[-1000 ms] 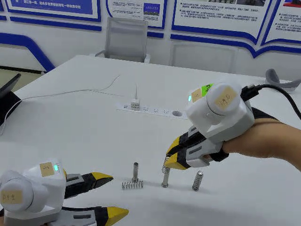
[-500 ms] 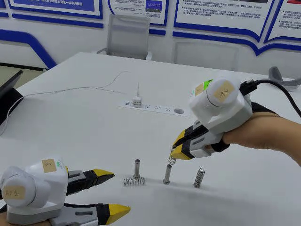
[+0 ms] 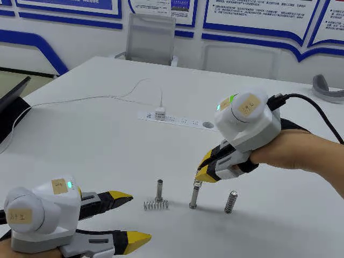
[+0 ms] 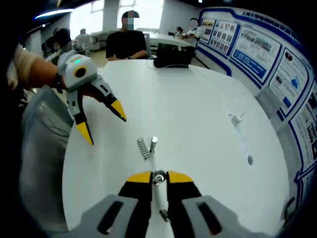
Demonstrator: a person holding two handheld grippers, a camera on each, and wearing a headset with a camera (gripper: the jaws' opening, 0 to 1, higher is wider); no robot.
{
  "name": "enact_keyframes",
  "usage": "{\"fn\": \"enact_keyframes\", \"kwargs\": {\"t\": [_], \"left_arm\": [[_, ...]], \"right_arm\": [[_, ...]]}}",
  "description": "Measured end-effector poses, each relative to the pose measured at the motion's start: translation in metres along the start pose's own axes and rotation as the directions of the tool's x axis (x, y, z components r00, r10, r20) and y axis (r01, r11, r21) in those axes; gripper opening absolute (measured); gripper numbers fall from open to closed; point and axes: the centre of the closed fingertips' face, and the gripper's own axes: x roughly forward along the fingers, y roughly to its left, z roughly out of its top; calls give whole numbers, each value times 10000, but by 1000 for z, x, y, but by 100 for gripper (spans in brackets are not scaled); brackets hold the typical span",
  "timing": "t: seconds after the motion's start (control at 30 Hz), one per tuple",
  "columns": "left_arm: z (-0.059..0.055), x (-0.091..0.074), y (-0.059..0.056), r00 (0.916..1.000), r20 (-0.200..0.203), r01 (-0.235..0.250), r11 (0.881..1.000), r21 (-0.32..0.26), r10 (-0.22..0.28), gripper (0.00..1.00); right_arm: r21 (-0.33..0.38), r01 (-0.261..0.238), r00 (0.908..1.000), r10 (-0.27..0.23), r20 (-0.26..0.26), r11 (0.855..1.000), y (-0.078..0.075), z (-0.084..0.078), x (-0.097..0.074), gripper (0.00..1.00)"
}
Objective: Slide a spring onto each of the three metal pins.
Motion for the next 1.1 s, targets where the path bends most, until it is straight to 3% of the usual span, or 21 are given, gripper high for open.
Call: {"fn": "enact_keyframes", "kwargs": {"t": [1.1], "left_arm": [[-5, 0, 1, 10000, -94, 7, 10000, -89, -8, 51]], "right_arm": [[554, -96, 9999, 103, -119, 9984, 1, -16, 25, 12]]}}
